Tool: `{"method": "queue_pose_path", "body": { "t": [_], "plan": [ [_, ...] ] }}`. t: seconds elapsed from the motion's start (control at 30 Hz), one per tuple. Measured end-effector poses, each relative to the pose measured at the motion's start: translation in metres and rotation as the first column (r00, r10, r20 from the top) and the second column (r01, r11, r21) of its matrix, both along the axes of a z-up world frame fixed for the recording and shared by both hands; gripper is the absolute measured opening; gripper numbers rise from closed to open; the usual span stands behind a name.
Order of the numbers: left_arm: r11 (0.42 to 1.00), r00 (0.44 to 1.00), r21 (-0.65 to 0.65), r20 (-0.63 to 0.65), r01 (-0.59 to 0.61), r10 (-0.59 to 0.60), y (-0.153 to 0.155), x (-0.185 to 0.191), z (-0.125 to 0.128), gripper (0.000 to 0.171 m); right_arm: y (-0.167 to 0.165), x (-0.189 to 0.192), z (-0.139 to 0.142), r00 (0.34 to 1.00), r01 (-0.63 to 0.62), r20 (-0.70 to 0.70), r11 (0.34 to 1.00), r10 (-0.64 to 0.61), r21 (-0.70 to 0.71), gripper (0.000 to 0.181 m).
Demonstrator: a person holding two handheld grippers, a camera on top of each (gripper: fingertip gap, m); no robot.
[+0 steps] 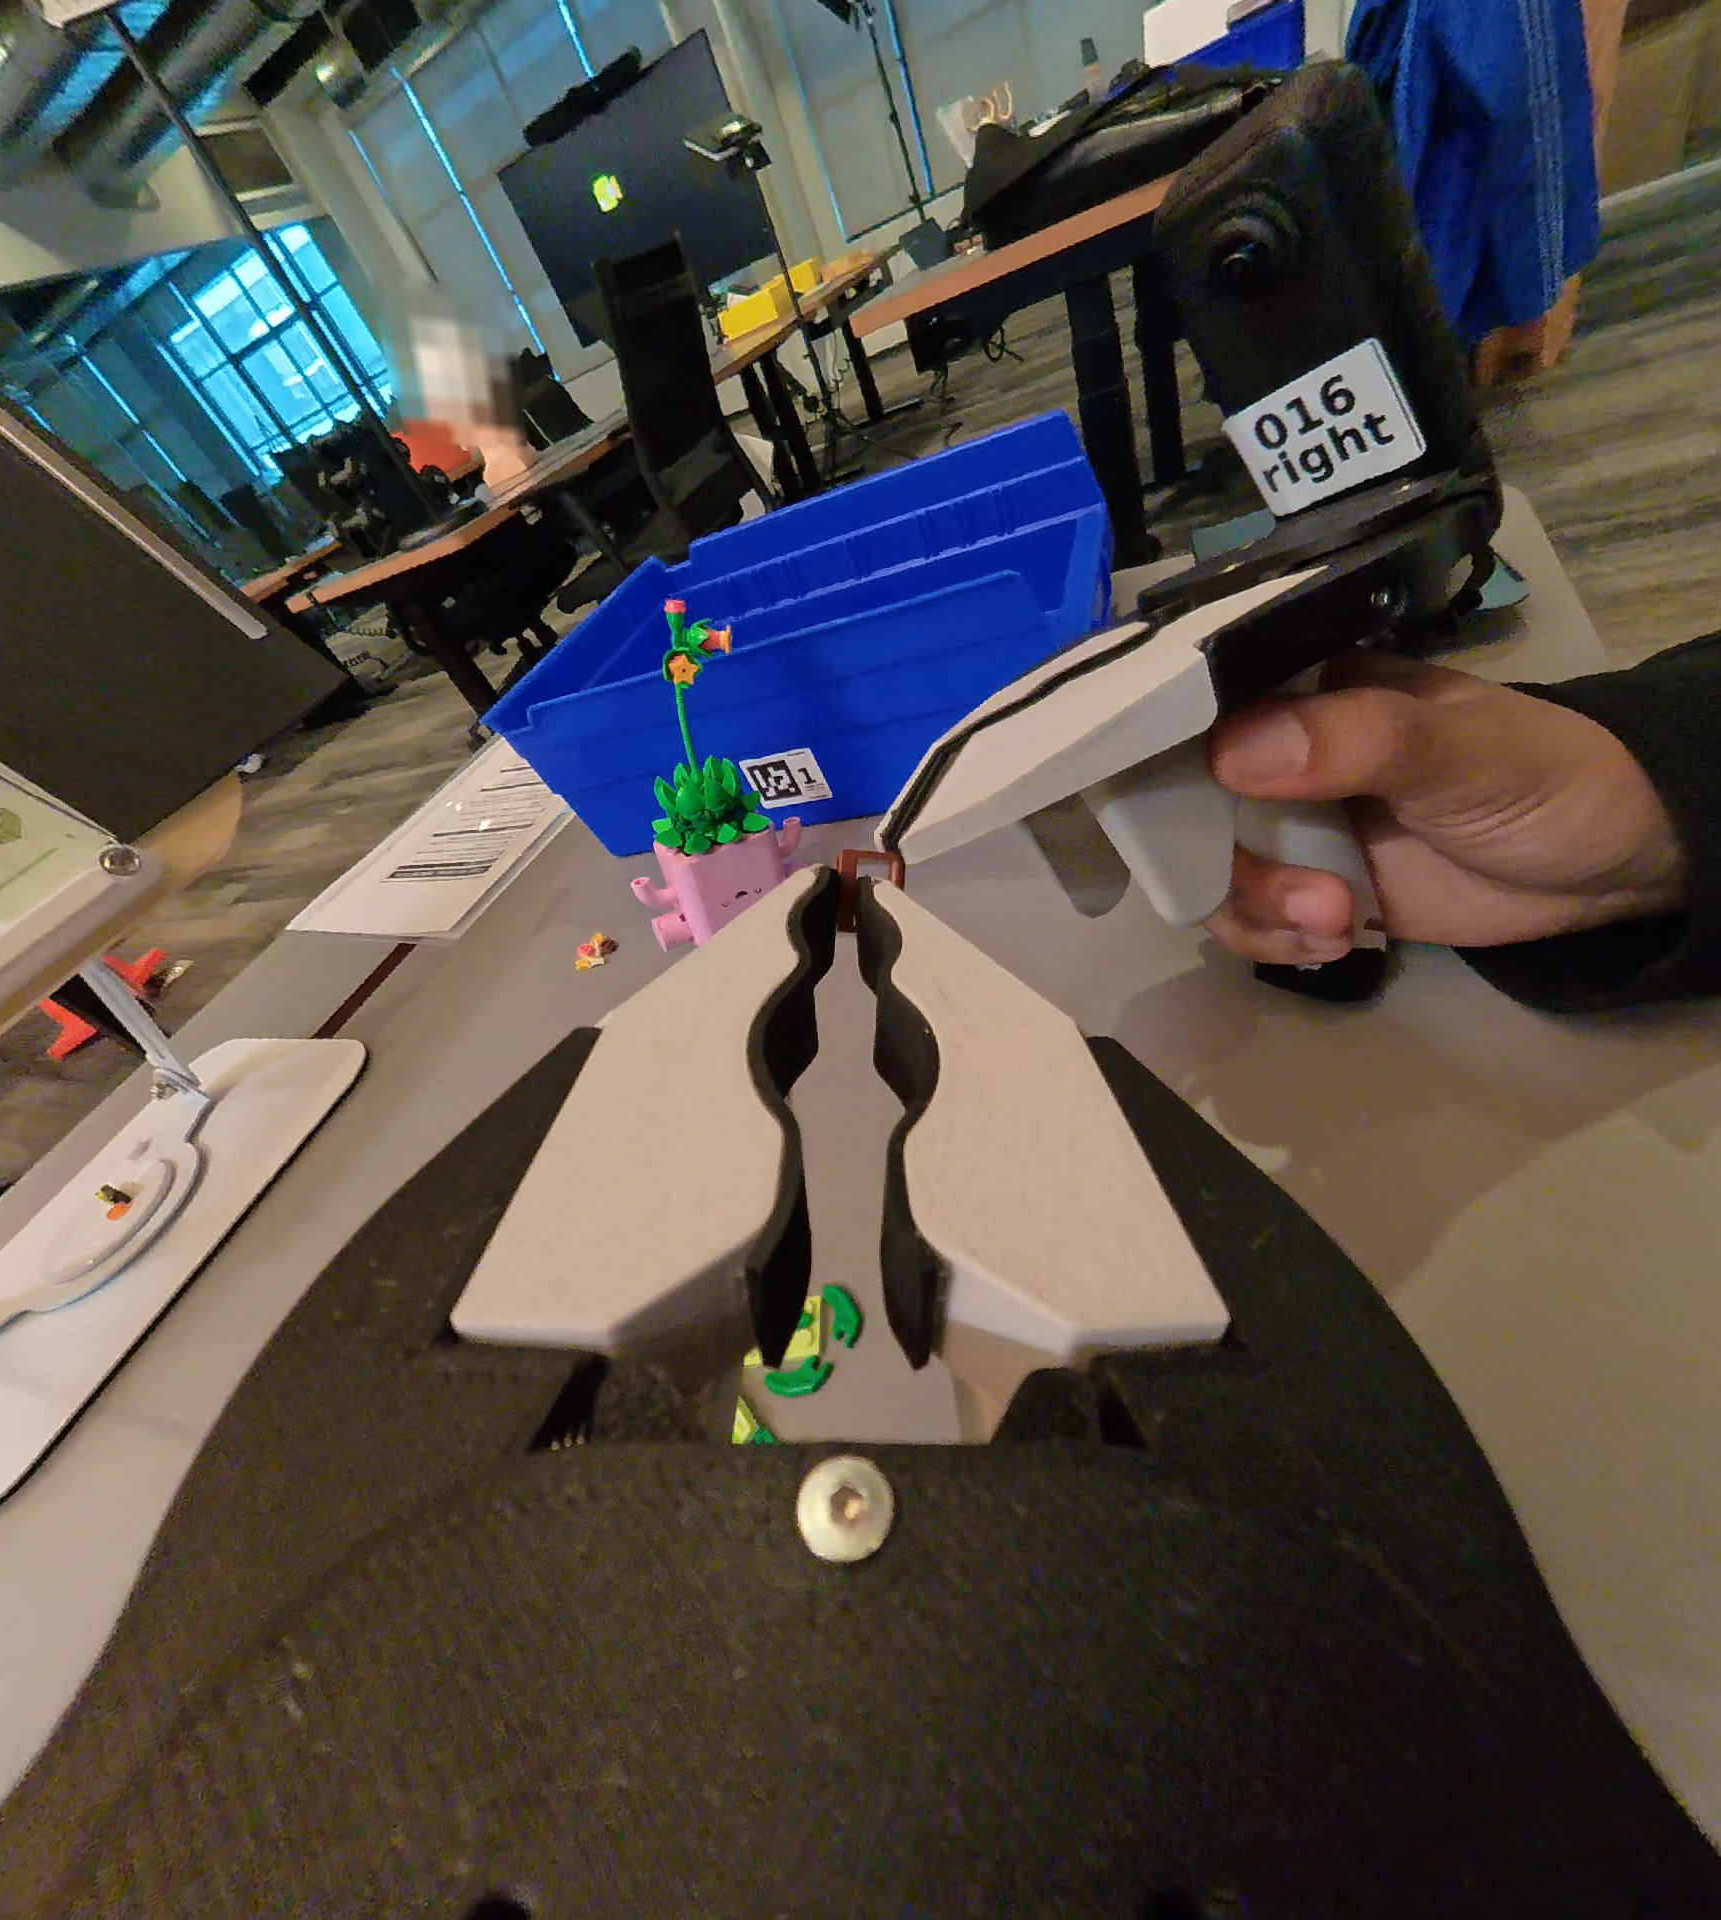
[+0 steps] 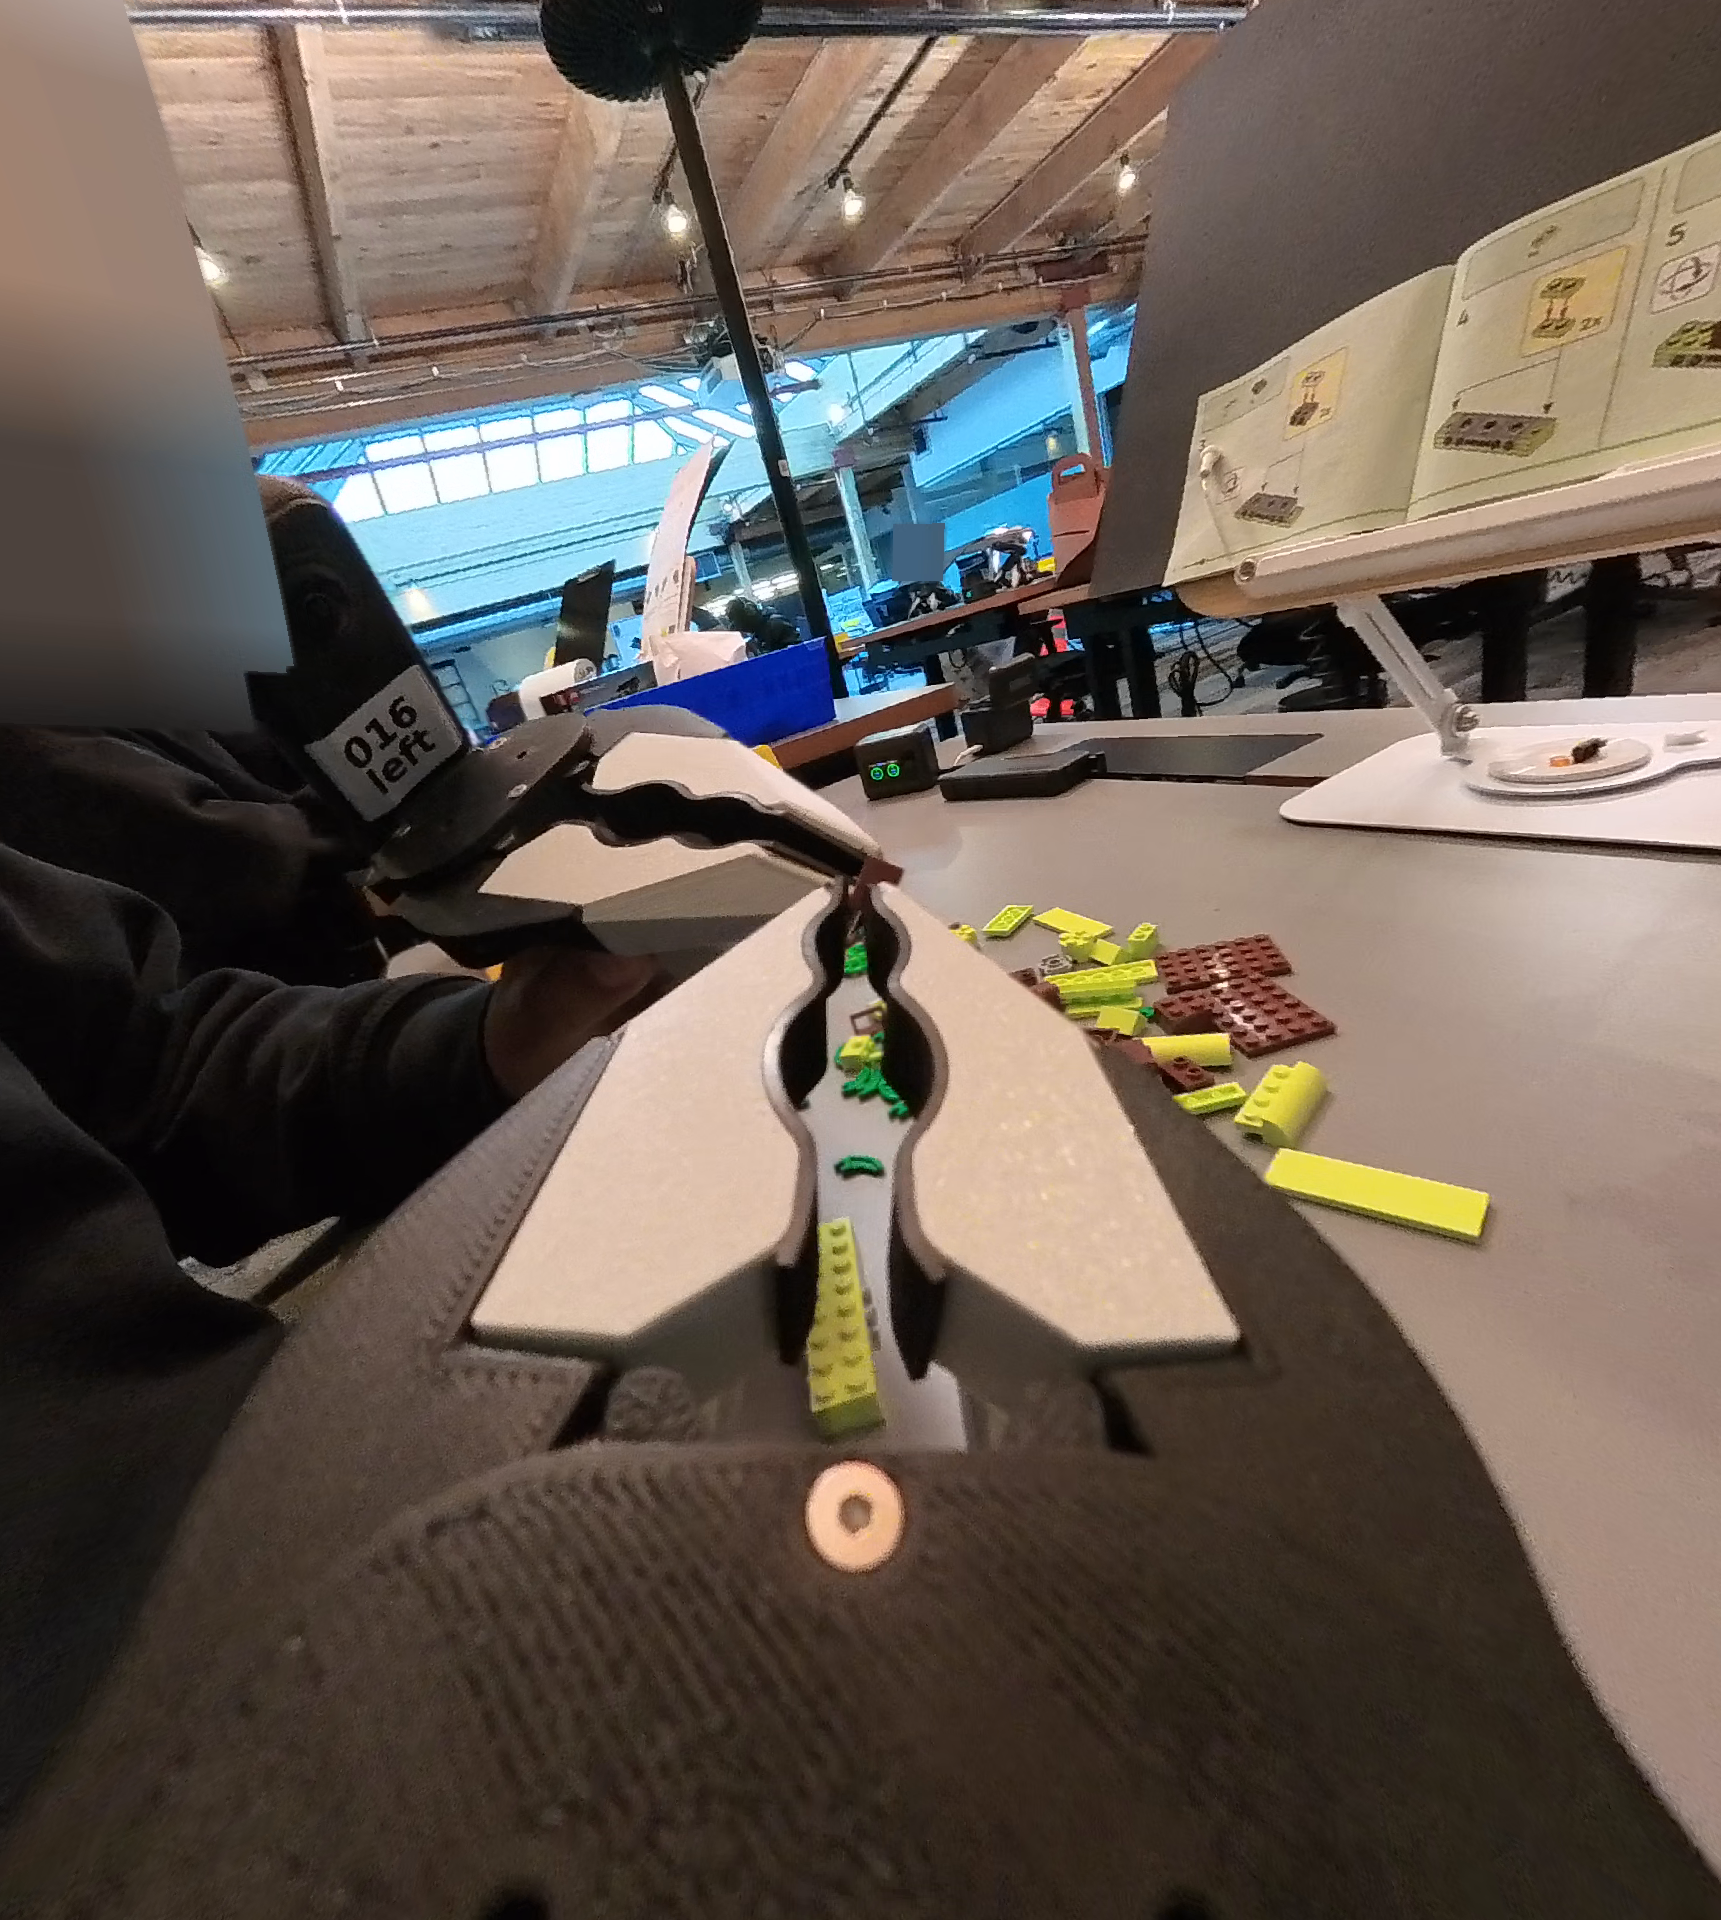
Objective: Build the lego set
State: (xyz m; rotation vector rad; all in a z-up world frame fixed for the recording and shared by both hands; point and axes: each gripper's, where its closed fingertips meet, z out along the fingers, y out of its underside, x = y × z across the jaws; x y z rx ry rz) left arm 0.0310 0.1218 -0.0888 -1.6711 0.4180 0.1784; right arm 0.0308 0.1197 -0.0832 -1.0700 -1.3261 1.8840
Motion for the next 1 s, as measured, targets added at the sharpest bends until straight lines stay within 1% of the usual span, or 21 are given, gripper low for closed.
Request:
{"method": "queue_pose_path", "body": {
  "t": [0.3,0.4,0.53,0.7,0.73,0.83,1.0],
  "plan": [
    [1.000,1.000,0.025,-0.013,-0.011,0.011,-0.0003,0.0013,0.0020,0.000,-0.0003,0.0010,0.0013,1.000,-0.010,-0.007,1.000,0.010,-0.013,0.000],
    [0.999,1.000,0.045,-0.011,-0.018,0.018,-0.0005,0.0010,0.0042,0.000,-0.0034,0.0032,0.0054,0.999,-0.037,-0.030,0.999,0.036,-0.024,0.006],
    [0.999,1.000,0.051,0.003,-0.017,0.017,-0.0008,0.0006,0.0035,0.000,-0.0020,0.0014,0.0018,1.000,-0.024,-0.010,1.000,0.024,-0.006,0.000],
    [0.997,1.000,0.072,-0.010,-0.024,0.025,-0.0014,0.0015,0.0049,0.000,-0.0013,0.0010,0.0005,1.000,-0.025,-0.001,1.000,0.025,-0.007,0.000],
    [0.997,1.000,0.075,-0.008,-0.023,0.024,-0.0016,0.0015,0.0050,0.000,-0.0013,0.0005,-0.0002,1.000,-0.022,0.003,1.000,0.022,-0.004,0.000],
    [0.996,1.000,0.091,0.000,-0.022,0.022,-0.0028,0.0017,0.0071,0.000,0.0005,-0.0006,-0.0010,1.000,-0.005,0.008,1.000,0.005,-0.002,0.010],
    [0.994,1.000,0.106,0.021,-0.023,0.021,-0.0030,0.0036,0.0096,0.000,-0.0052,0.0005,0.0003,0.999,-0.046,0.004,0.999,0.047,-0.026,0.008]
  ]
}}
